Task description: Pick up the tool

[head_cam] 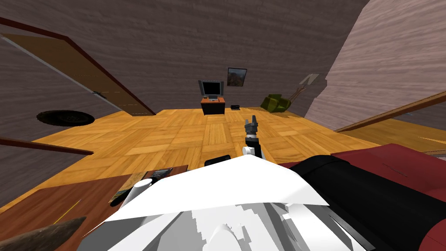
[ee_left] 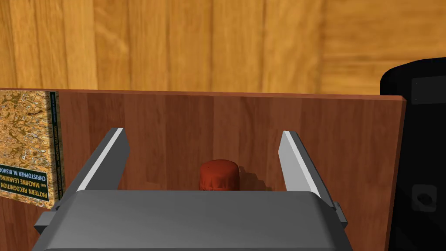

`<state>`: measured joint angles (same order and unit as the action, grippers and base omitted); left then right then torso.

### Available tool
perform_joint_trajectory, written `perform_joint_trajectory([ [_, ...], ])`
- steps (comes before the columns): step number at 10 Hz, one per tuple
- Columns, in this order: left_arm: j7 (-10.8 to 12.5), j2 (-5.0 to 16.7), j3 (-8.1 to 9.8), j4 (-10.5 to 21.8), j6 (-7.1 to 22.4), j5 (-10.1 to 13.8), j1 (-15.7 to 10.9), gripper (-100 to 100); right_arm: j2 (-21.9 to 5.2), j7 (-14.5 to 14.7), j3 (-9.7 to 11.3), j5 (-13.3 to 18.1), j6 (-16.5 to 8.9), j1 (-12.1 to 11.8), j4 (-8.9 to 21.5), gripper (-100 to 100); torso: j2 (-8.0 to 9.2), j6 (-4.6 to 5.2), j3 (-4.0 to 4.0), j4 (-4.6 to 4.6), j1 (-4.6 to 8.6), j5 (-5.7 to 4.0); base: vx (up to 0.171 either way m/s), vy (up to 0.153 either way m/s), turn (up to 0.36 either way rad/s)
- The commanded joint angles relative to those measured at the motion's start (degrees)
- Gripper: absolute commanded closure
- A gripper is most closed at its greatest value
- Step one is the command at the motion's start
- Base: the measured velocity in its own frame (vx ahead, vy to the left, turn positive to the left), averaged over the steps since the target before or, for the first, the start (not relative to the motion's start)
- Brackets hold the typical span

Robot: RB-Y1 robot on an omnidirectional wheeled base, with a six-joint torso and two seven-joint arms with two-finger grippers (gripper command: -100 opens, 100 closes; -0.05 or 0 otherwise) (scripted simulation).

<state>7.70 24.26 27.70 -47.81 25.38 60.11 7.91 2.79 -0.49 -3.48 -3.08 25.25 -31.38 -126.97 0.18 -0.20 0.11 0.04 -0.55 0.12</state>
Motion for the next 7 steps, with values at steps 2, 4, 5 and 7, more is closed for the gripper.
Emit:
perform_joint_trajectory([
  [2, -0.39, 0.47, -1.23, 3.63, 1.09, 1.62, 0.94, -100, 0.00, 0.00, 0.00, 0.00, 0.00, -0.01, 0.00, 0, -0.02, -0.02, 0.00, 0.01, 0.02, -0.01, -0.068, 0.082, -0.079],
  [4, -0.39, 0.47, -1.23, 3.63, 1.09, 1.62, 0.94, -100, 0.00, 0.00, -0.01, 0.00, 0.00, -0.01, 0.00, 0, -0.08, -0.01, -0.04, 0.00, -0.09, 0.01, -0.037, 0.064, -0.026],
  [5, -0.33, 0.26, -2.09, 5.47, 1.61, 1.99, 1.77, -100, 0.00, 0.00, 0.00, 0.00, 0.00, -0.01, 0.00, 0, -0.20, -0.01, -0.10, -0.03, 0.10, -0.02, -0.037, 0.051, -0.094],
  [7, -0.28, -0.13, -2.92, 7.01, 2.05, 2.22, 2.63, -100, 0.00, 0.00, 0.00, 0.00, 0.00, -0.01, 0.00, 0, -0.16, -0.02, -0.08, -0.02, 0.04, -0.01, -0.039, 0.086, -0.047],
])
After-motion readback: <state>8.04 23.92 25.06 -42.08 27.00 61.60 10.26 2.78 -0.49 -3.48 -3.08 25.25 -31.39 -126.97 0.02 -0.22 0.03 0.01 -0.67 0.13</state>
